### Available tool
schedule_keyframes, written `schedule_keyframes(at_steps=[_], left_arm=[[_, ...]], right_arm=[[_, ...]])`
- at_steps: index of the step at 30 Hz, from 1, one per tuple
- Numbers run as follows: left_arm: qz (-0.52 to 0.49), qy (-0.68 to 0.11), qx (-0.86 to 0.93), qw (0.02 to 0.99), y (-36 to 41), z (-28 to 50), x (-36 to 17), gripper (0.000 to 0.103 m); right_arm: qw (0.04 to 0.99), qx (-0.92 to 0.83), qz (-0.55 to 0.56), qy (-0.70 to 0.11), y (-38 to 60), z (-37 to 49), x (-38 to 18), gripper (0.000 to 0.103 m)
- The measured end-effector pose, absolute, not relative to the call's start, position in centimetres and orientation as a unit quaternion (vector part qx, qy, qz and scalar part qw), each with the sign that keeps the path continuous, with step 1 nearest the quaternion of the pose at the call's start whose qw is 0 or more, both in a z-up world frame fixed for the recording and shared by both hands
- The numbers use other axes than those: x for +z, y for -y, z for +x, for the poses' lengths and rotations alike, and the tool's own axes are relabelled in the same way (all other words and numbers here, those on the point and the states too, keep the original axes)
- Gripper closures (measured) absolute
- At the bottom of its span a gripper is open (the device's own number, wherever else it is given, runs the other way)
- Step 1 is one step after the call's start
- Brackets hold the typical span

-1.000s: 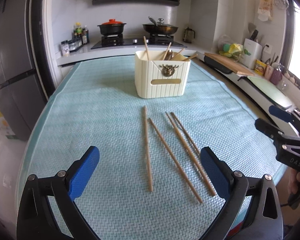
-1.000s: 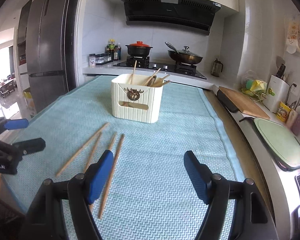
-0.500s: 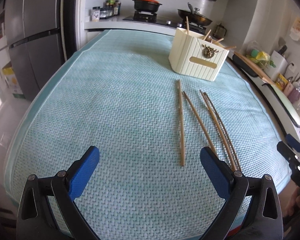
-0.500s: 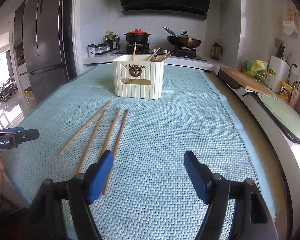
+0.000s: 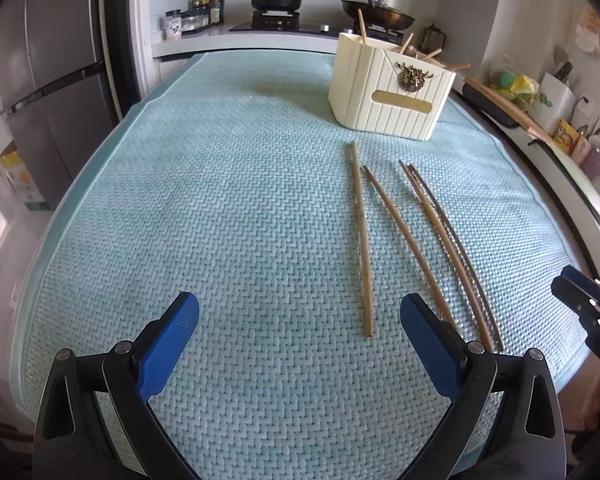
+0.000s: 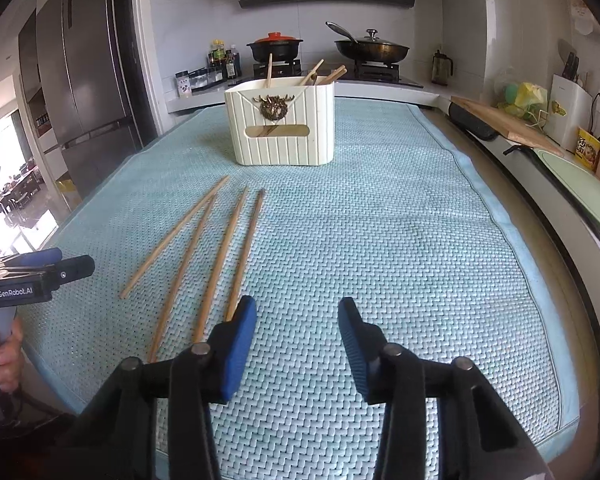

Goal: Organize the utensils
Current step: 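Move both open tools back down toward the remaining chopsticks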

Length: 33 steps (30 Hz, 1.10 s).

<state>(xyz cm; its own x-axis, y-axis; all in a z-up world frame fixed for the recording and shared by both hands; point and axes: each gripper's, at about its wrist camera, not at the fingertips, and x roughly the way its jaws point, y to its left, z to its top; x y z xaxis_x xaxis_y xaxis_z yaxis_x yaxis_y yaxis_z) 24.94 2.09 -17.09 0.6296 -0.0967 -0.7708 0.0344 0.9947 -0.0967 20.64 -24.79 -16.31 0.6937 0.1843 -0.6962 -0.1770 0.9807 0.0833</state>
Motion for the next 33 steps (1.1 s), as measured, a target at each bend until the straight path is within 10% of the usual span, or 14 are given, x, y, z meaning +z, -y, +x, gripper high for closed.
schedule_keyframes(at_steps=[29,33], left_arm=[[0.037,-0.469,-0.02,0.882,0.5,34.4,-21.2,0.003],[0.008,-0.467,-0.016,0.884,-0.5,32.9,-21.2,0.017]], right_arm=[[0.859,0.191,-0.026,-0.475,17.8,37.2,-20.7,0.085],[0.861,0.168,-0.054,-0.477,18.1,35.9,-20.7,0.087]])
